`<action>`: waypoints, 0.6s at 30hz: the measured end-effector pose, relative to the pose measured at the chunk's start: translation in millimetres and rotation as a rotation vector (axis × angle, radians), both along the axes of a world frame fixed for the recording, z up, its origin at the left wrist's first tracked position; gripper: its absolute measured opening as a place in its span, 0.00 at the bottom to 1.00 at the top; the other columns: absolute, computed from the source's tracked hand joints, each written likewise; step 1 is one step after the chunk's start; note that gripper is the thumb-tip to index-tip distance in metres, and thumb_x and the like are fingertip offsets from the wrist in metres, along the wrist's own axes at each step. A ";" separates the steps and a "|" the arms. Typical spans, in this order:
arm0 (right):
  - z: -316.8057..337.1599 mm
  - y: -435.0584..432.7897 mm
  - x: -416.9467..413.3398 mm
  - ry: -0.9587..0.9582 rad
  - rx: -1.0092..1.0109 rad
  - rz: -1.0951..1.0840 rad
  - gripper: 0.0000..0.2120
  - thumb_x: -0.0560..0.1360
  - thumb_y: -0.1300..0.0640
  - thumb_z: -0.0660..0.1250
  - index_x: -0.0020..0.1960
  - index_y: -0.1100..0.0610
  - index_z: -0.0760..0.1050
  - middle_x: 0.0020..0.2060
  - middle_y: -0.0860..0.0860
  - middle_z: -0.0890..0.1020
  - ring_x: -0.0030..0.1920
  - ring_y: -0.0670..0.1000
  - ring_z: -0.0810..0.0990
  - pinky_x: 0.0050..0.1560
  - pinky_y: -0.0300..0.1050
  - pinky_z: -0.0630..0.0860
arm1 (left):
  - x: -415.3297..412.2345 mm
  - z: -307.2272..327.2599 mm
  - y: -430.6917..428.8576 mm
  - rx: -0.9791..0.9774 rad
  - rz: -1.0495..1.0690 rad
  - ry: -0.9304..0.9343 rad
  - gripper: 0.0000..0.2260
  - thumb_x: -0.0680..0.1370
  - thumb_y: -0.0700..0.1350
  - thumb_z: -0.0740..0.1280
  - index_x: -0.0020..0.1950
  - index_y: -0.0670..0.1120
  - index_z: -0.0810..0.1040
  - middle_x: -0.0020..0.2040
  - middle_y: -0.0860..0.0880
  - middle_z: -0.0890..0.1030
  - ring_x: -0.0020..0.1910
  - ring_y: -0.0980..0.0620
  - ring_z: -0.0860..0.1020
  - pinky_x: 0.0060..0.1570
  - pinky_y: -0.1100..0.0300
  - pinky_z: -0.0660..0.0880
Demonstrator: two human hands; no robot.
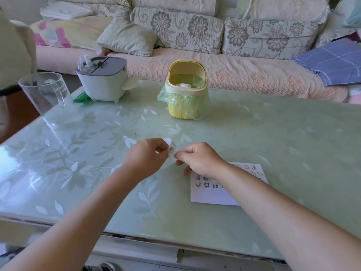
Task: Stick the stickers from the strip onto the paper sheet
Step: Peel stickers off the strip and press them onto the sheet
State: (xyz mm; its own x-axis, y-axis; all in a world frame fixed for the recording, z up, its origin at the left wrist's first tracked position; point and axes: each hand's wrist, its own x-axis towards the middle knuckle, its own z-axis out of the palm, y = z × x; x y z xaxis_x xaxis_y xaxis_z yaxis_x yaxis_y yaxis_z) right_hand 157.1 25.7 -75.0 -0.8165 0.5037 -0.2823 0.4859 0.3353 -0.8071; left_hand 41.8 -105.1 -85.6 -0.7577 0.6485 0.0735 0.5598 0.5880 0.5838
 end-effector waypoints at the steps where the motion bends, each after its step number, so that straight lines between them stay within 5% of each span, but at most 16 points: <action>1: 1.0 -0.3 -0.3 0.010 -0.016 -0.010 0.09 0.76 0.49 0.66 0.45 0.51 0.83 0.44 0.45 0.86 0.36 0.51 0.85 0.32 0.41 0.73 | -0.3 1.5 1.3 0.070 0.005 -0.075 0.03 0.76 0.48 0.67 0.43 0.55 0.80 0.41 0.58 0.81 0.37 0.56 0.76 0.35 0.62 0.70; 6: 6.4 1.4 -1.2 0.144 -0.081 -0.076 0.09 0.79 0.49 0.67 0.48 0.53 0.83 0.45 0.45 0.85 0.32 0.47 0.81 0.30 0.41 0.69 | 4.6 15.3 2.5 0.406 0.060 -0.480 0.03 0.76 0.44 0.70 0.43 0.47 0.82 0.34 0.52 0.81 0.23 0.57 0.68 0.25 0.66 0.66; 18: 18.9 7.5 0.9 0.213 -0.196 -0.113 0.04 0.75 0.54 0.74 0.48 0.54 0.83 0.42 0.49 0.87 0.31 0.48 0.79 0.31 0.40 0.68 | 14.7 23.3 3.5 0.406 0.017 -0.574 0.09 0.79 0.51 0.66 0.47 0.47 0.82 0.42 0.53 0.85 0.25 0.52 0.72 0.24 0.68 0.66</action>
